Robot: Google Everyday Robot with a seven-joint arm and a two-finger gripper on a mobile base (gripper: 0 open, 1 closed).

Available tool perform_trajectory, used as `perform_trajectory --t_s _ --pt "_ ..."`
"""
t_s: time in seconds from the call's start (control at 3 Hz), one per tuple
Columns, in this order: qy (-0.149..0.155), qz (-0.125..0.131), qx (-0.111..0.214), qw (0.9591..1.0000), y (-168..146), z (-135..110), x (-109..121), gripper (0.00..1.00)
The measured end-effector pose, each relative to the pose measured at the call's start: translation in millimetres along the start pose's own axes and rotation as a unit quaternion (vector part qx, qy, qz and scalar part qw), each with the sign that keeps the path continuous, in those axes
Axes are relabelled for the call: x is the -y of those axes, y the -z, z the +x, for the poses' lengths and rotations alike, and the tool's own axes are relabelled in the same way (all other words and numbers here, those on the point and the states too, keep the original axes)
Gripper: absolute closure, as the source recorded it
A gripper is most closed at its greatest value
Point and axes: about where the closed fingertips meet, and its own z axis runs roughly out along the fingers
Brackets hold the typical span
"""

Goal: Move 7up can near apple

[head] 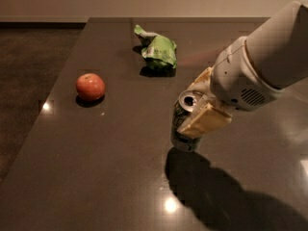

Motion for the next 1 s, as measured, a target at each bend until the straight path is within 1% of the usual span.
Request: perform_trajectory --t_s 0.33,0.67,1.0 --pt "-0.005 0.01 -0.005 0.9999 1.9 -1.8 3.6 1.0" --pt "-0.007 0.018 -0.002 0.9998 -12.8 -18.3 14.8 1.0" --pt "-0.013 0.024 0.006 0.9996 -35.1 -37.3 31.8 1.0"
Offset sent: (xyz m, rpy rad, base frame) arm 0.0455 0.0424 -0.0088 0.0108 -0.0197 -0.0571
